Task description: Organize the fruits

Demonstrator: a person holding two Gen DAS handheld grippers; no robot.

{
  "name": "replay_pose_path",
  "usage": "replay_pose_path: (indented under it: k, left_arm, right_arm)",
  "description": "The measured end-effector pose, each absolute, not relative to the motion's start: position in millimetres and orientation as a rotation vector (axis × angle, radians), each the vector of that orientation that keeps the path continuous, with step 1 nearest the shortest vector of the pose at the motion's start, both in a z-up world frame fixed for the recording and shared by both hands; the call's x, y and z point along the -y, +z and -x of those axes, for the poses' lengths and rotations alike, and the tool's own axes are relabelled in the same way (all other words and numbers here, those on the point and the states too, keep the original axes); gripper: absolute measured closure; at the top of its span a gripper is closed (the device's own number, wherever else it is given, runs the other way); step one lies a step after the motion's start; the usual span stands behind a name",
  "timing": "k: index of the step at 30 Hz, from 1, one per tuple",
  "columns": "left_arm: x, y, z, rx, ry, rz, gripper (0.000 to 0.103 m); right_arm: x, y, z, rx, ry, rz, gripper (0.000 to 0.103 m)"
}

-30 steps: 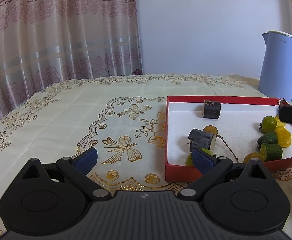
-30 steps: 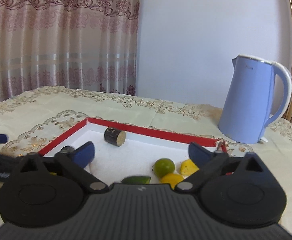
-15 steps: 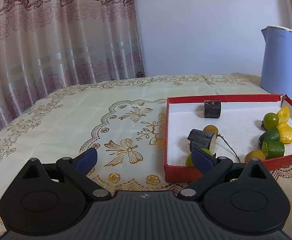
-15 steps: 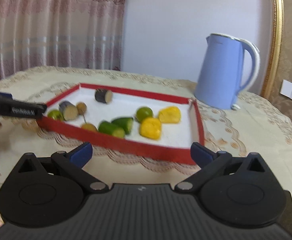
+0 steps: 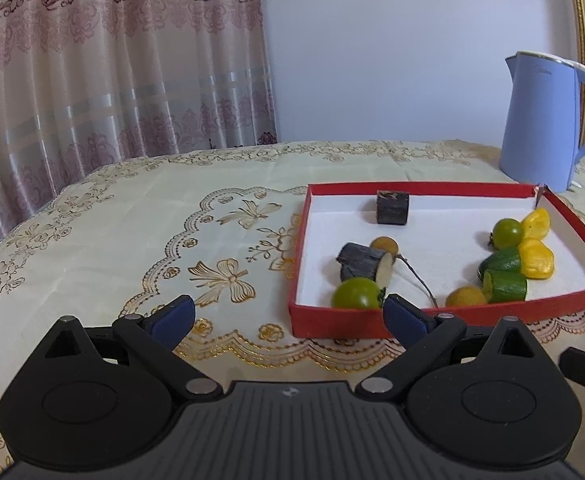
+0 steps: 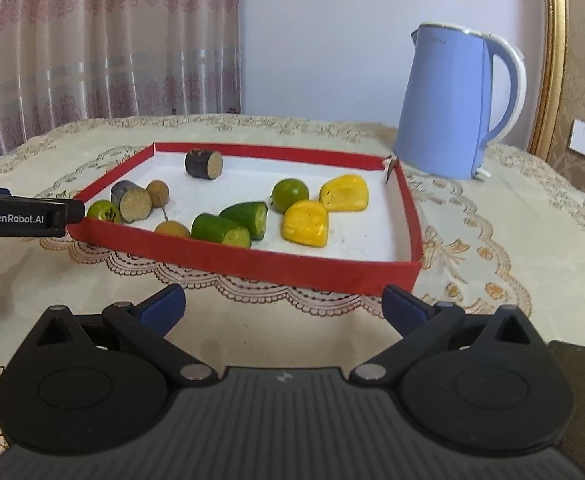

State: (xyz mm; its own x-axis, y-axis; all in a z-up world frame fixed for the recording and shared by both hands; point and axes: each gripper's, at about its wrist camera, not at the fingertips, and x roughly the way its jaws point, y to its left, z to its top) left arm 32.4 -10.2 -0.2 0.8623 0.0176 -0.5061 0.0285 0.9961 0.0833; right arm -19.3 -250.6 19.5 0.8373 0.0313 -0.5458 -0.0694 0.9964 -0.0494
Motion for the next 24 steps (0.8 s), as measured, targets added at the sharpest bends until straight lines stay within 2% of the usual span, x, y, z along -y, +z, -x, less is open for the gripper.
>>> replay_pose_path:
  k: [24]
  left_arm:
    - [18.7, -5.0, -17.9, -0.590, -0.055, -0.097, 0.002]
  right_arm:
    - [245.9, 1.4, 1.6, -0.702, 0.142, 0.088, 0.000]
